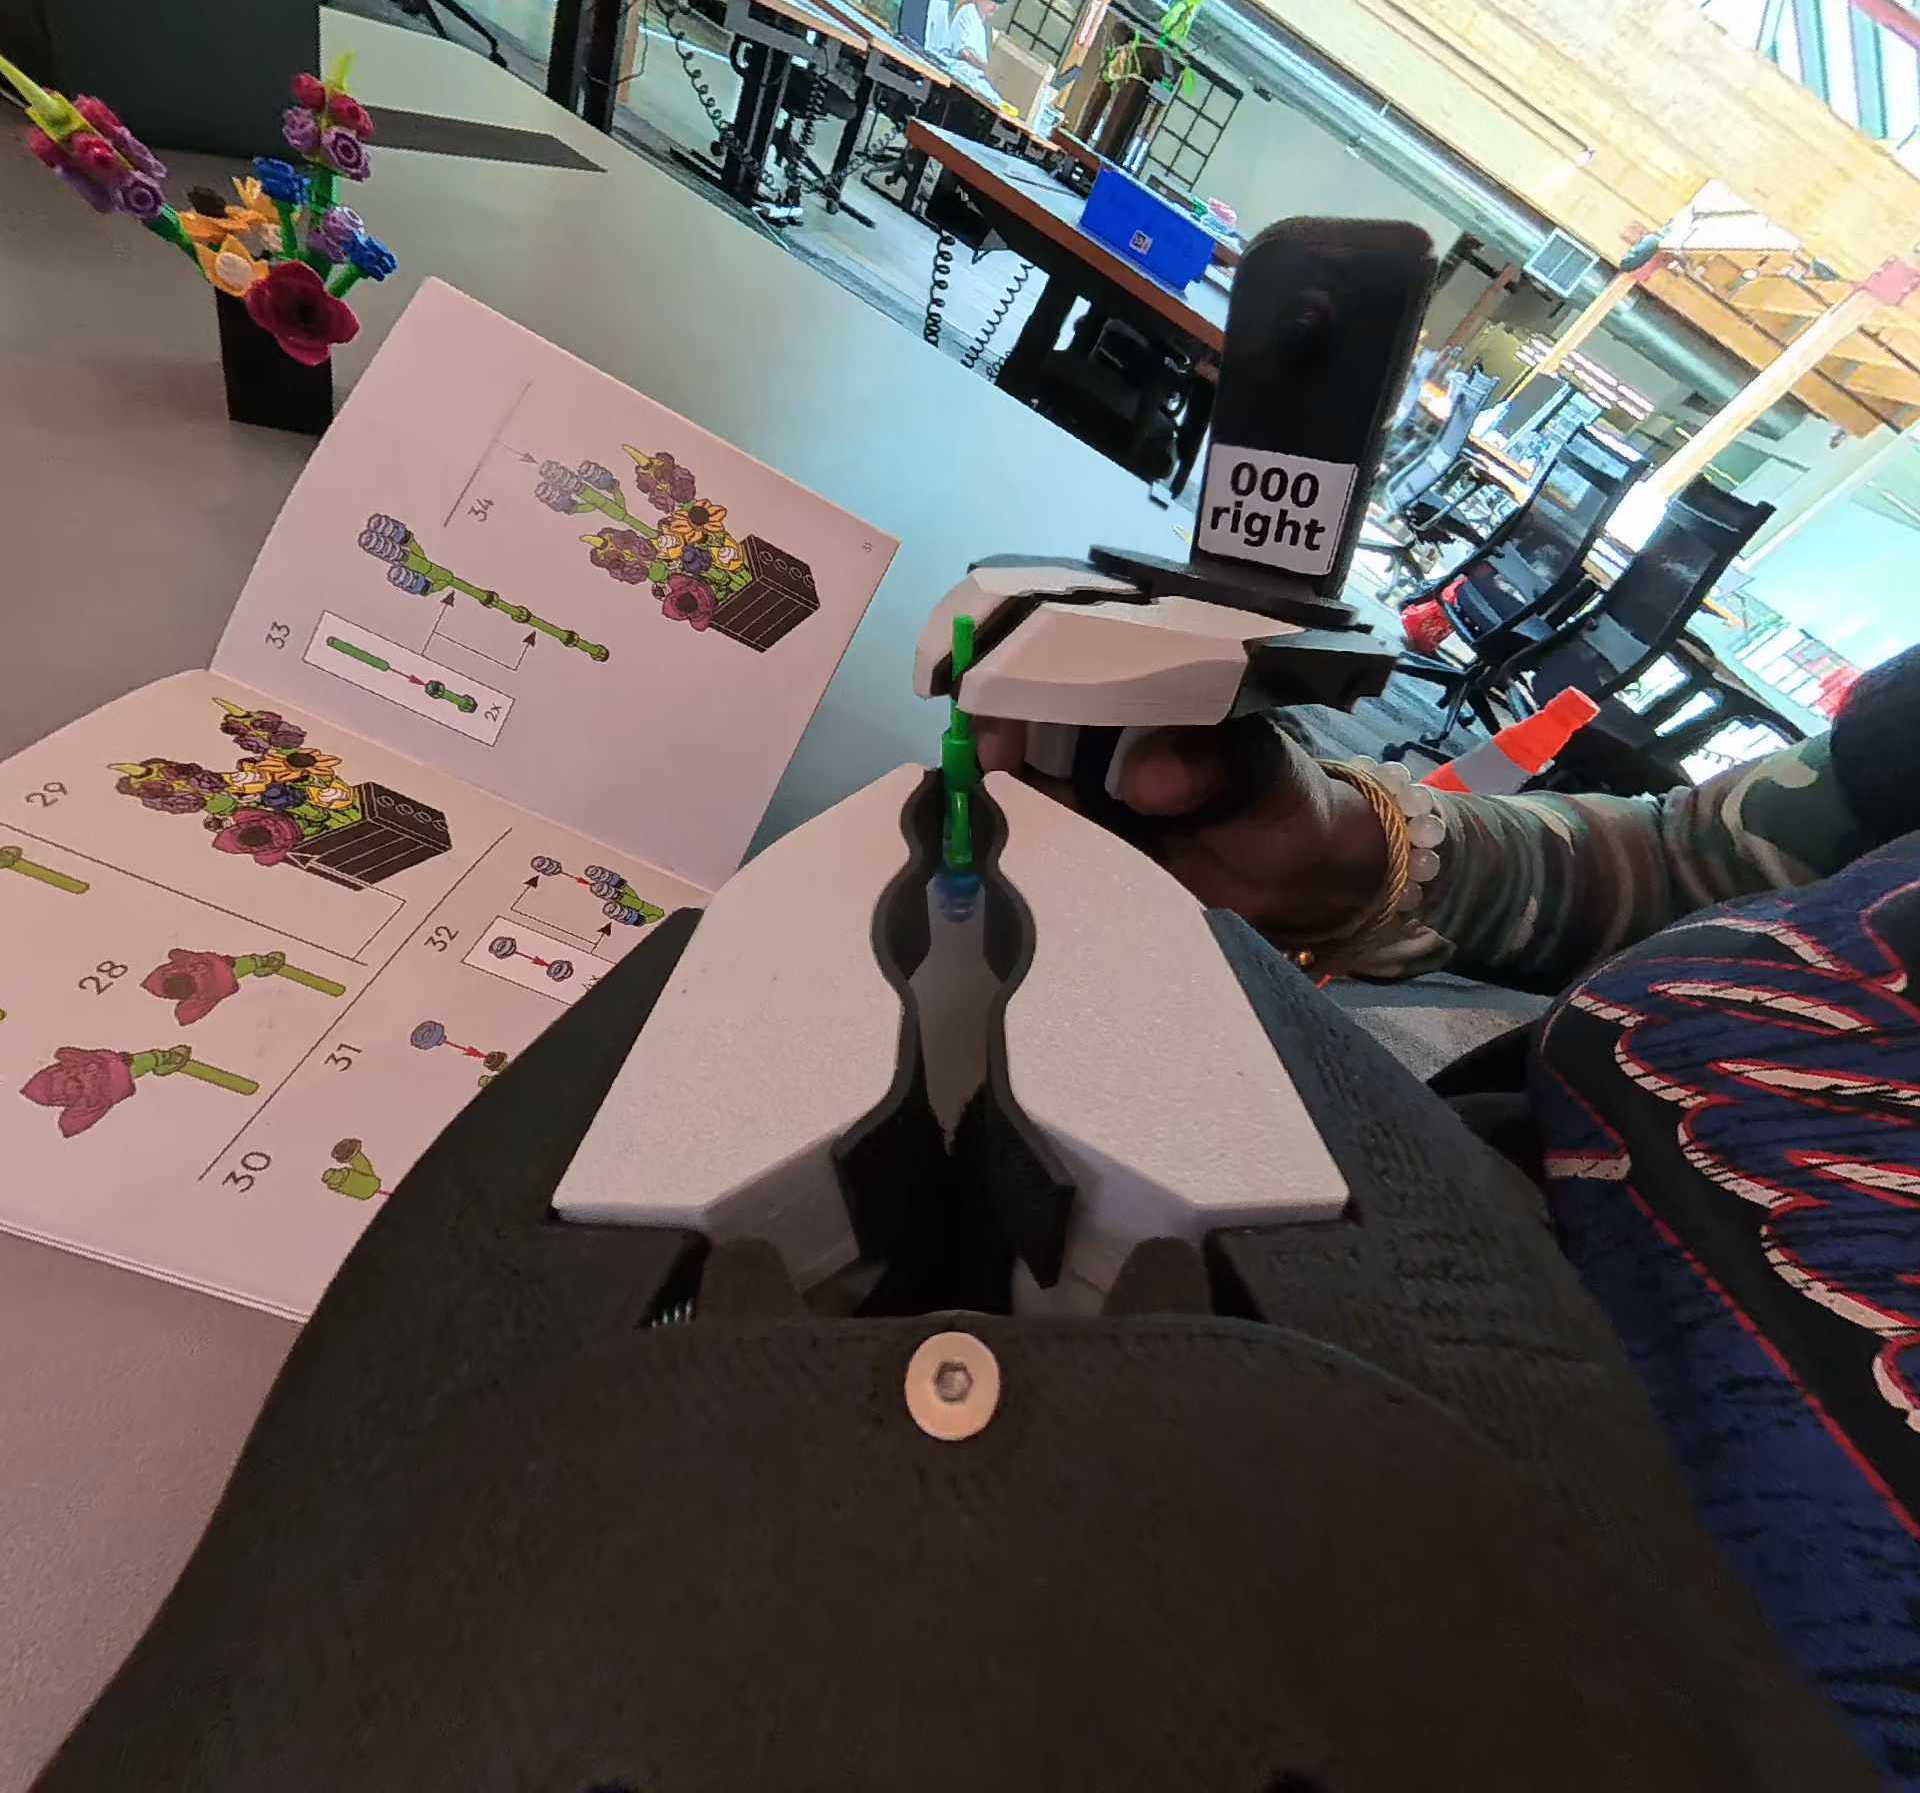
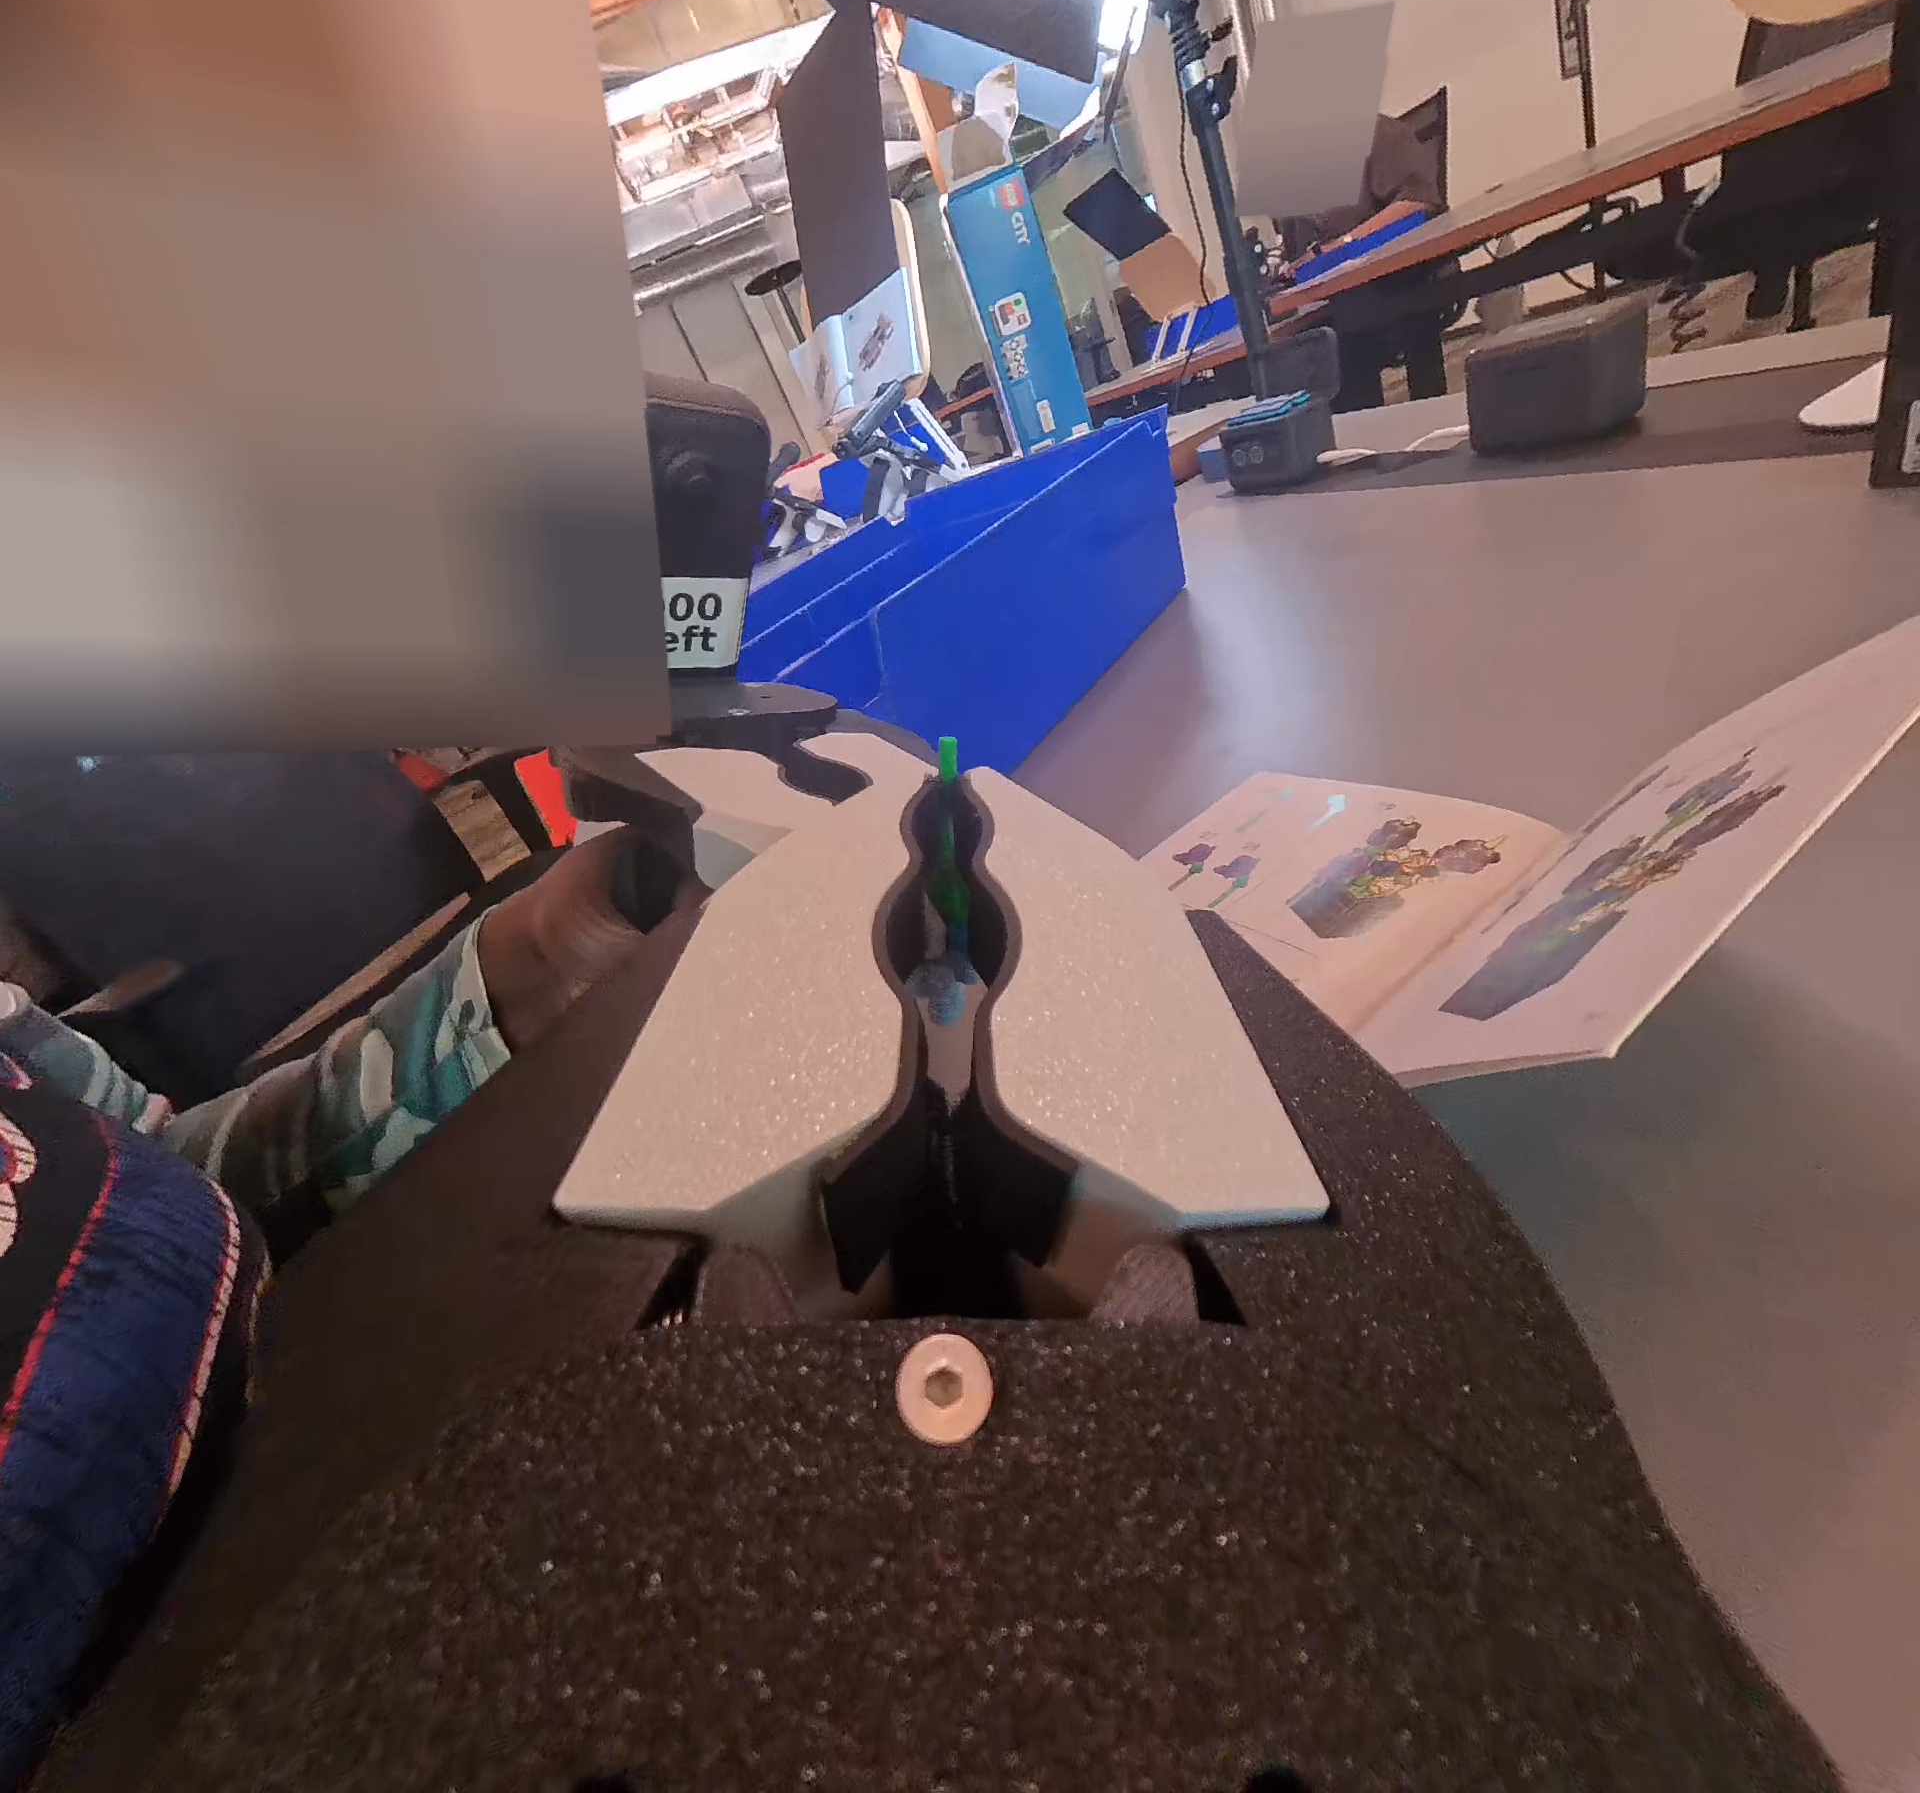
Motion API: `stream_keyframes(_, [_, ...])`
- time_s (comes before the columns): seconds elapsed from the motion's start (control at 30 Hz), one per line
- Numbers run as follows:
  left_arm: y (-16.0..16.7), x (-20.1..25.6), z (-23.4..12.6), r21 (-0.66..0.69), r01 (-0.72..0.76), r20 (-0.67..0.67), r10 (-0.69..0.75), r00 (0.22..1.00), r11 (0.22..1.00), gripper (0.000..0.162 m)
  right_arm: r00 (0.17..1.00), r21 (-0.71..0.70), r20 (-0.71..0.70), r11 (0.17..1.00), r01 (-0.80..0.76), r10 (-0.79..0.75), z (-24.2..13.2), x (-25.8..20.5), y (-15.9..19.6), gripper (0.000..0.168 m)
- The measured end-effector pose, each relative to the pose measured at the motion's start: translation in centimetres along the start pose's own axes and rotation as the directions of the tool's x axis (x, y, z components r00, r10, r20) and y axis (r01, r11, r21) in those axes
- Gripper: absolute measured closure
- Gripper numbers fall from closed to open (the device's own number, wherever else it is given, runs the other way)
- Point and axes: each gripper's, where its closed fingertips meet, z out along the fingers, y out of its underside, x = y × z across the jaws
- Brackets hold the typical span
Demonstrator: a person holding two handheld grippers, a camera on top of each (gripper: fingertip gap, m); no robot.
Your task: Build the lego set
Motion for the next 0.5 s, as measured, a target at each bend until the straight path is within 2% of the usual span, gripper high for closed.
stream_keyframes(0.33, [0.2,0.2,0.0,-0.007,-0.021,-0.001,0.021,1.000,1.000,0.160,0.999,-0.082,0.005,0.996,0.043,-0.043,0.3,-0.7,1.1,0.165])
stream_keyframes(0.5, [-0.3,0.2,-0.3,0.031,-0.018,-0.005,0.018,1.000,0.999,0.159,0.999,-0.016,0.008,0.999,0.037,-0.037,0.4,-0.6,0.3,0.166])
